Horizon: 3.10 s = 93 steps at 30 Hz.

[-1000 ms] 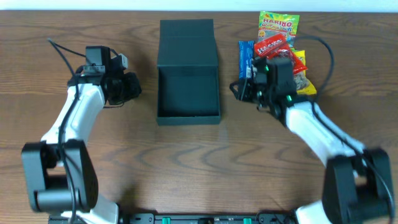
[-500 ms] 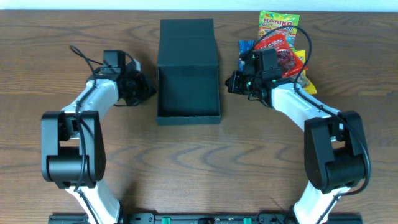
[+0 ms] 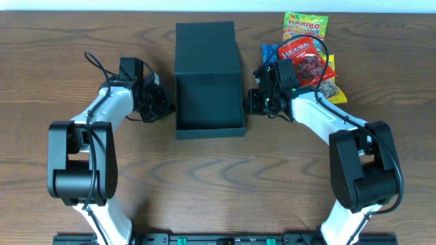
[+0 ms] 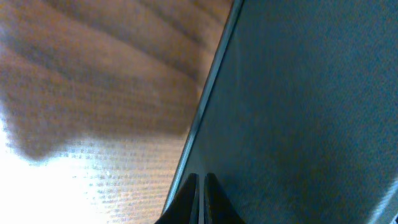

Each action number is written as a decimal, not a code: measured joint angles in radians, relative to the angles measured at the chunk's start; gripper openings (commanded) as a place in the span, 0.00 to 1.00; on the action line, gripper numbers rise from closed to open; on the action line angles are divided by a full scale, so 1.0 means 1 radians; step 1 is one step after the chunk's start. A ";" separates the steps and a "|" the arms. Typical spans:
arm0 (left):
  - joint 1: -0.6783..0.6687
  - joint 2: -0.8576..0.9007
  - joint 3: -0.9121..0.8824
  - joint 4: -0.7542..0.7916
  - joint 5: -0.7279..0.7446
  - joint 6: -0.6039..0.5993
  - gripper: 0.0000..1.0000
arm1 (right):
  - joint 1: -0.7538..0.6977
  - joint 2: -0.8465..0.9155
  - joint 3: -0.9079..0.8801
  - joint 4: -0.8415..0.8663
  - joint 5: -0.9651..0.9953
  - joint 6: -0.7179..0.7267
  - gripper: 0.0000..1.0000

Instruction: Pack container

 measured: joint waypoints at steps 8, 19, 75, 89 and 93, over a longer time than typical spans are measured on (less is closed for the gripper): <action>-0.010 0.000 0.000 -0.066 -0.006 0.044 0.06 | 0.018 0.000 0.000 -0.080 0.011 -0.018 0.01; -0.010 0.000 0.000 -0.177 -0.042 0.112 0.06 | 0.064 0.000 0.000 -0.197 0.029 -0.023 0.01; -0.027 -0.422 0.046 -0.124 -0.338 0.124 0.36 | -0.394 0.632 1.026 -0.024 0.352 -0.100 0.94; -0.027 -0.422 0.046 -0.159 -0.338 0.126 0.38 | -0.394 0.674 1.031 0.060 0.344 -0.067 0.84; -0.027 -0.422 0.046 -0.161 -0.338 0.126 0.38 | -0.388 0.674 1.130 -0.130 0.231 -0.064 0.87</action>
